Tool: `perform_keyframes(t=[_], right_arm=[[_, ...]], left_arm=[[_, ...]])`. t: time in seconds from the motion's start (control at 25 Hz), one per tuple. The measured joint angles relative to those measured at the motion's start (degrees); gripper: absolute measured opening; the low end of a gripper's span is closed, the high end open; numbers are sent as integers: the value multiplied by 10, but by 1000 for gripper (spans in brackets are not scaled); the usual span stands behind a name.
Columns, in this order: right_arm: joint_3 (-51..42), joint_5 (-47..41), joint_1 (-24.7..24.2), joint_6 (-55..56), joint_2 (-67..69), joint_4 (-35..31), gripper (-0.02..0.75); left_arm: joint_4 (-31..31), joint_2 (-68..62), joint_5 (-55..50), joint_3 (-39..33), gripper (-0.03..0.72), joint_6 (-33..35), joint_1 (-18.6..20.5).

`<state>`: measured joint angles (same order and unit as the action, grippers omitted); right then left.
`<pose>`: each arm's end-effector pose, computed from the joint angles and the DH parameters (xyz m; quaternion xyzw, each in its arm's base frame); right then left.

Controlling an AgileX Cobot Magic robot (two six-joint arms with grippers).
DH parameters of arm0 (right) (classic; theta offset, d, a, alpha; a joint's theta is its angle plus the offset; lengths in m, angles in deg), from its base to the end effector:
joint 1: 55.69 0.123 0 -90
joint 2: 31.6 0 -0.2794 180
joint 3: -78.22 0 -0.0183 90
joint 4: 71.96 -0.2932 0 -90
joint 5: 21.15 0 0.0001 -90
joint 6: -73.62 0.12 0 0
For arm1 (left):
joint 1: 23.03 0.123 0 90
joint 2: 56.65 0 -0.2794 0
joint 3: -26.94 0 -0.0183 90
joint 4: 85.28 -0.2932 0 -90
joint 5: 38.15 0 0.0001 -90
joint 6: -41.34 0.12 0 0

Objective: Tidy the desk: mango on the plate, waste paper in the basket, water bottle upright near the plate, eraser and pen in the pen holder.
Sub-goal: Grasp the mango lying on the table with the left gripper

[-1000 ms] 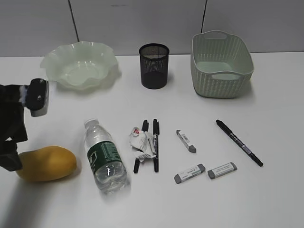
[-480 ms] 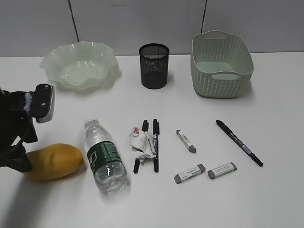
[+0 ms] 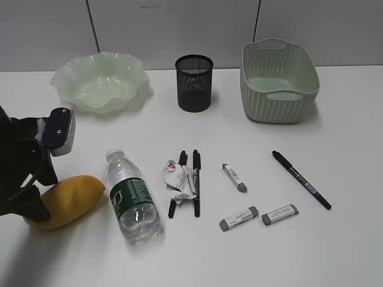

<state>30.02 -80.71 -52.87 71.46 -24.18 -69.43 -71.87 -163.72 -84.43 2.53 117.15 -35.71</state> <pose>0.0632 -0.0015 0.2887 -0.0359 0.8433 -0.0190 0.5360 0.3077 -0.0899 0.0915 0.6362 0.7665 -0.0631 0.0615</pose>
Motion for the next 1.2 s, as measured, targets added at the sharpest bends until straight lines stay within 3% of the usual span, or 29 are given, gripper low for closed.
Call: perform_keyframes(t=[0.24,0.48,1.2], right_arm=[[0,0,0,0,0,0,435],[0,0,0,0,0,0,435],[0,-1,0,0,0,0,435]], left_arm=[[40,-30,32,0,589,-118,0],[20,-33,56,0,589,-211,0],[13,-36,70,0,549,-208,0]])
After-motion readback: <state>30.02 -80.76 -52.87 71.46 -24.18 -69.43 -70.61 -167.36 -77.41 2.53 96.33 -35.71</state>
